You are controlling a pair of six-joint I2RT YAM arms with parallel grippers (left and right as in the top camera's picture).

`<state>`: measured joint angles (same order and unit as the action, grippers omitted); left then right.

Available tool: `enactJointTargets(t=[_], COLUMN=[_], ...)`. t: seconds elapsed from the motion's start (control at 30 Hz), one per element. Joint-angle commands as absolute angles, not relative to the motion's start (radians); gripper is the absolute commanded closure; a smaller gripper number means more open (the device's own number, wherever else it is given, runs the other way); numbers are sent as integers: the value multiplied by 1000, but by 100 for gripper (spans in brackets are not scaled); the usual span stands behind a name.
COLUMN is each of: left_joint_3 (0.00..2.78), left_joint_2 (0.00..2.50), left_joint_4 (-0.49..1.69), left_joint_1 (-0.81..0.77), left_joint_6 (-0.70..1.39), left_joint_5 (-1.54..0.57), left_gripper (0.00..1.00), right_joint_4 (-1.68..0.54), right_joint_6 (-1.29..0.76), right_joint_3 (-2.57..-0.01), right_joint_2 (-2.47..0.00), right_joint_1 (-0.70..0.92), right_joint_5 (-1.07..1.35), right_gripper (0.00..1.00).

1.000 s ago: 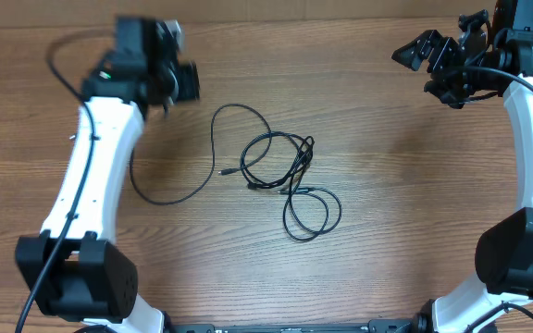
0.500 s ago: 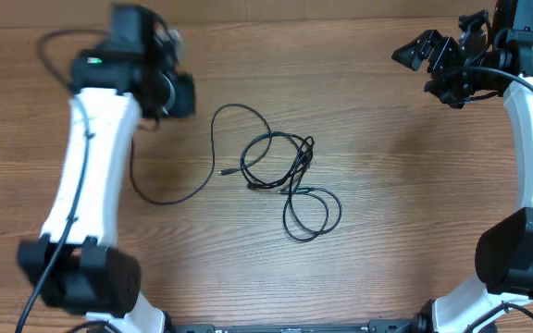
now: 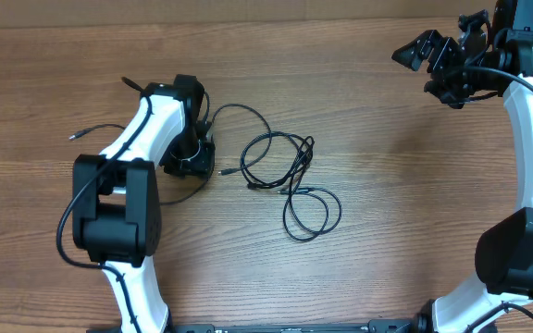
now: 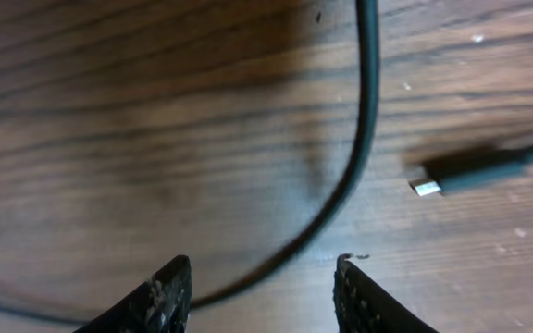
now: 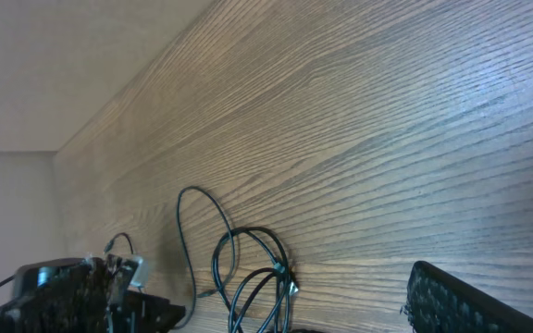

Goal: Untangle cables

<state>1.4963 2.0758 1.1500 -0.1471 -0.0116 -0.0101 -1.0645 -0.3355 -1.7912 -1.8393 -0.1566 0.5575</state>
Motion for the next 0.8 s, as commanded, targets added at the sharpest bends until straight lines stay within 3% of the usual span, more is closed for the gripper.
enactJointTargets(t=[0.0, 0.33, 0.77], left_joint_3=[1492, 1492, 1492], left_joint_2=[2121, 2094, 1813], left_joint_4=[1140, 1122, 1127], left_joint_1=[-166, -216, -176], left_joint_6=[-86, -89, -70], left_joint_5=[4, 0, -113], left_gripper=[49, 50, 48], right_joint_4=[-1061, -1061, -1061], right_joint_6=[-325, -325, -325], right_joint_3=[-1800, -1800, -1800], right_joint_2=[-1807, -1807, -1807], right_joint_1=[-157, -157, -157], right_joint_5=[550, 550, 550], right_gripper=[0, 0, 0])
